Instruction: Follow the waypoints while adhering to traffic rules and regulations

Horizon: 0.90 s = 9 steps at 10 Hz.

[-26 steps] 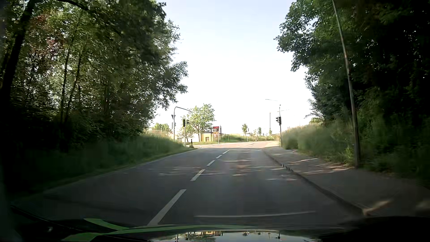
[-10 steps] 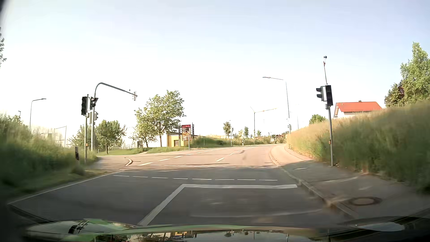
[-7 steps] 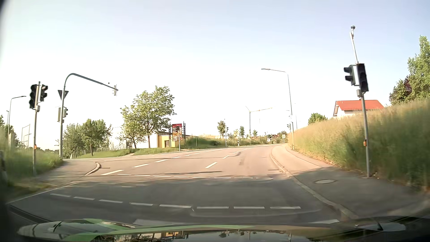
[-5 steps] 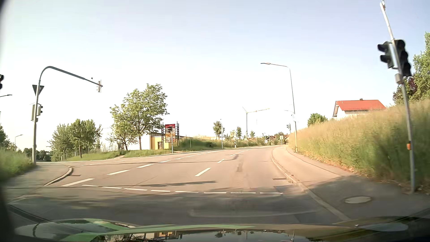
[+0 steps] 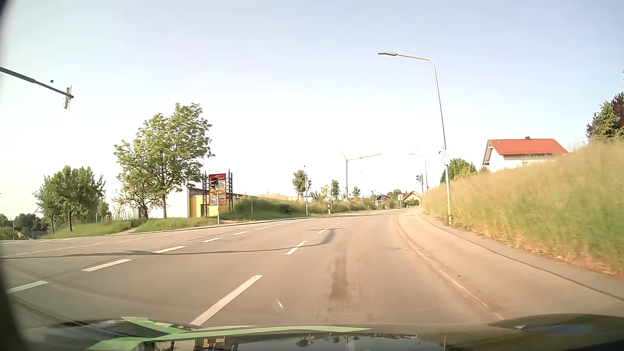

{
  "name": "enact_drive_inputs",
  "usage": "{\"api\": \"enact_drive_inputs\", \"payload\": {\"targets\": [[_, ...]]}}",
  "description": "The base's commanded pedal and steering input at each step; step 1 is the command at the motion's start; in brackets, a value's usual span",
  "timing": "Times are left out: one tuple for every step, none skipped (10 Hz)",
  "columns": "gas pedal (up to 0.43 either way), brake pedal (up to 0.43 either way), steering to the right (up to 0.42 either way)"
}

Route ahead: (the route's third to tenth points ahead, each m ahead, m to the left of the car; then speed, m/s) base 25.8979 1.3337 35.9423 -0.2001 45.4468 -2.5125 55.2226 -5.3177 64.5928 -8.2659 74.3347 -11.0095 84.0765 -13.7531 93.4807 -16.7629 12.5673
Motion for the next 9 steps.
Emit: {"api": "enact_drive_inputs", "payload": {"targets": [[0.177, 0.0, 0.02], [0.177, 0.0, 0.02], [0.15, 0.0, 0.02], [0.138, 0.0, 0.022], [0.138, 0.0, 0.024], [0.11, 0.0, 0.029], [0.11, 0.0, 0.033], [0.098, 0.0, 0.033], [0.098, 0.0, 0.033]]}}
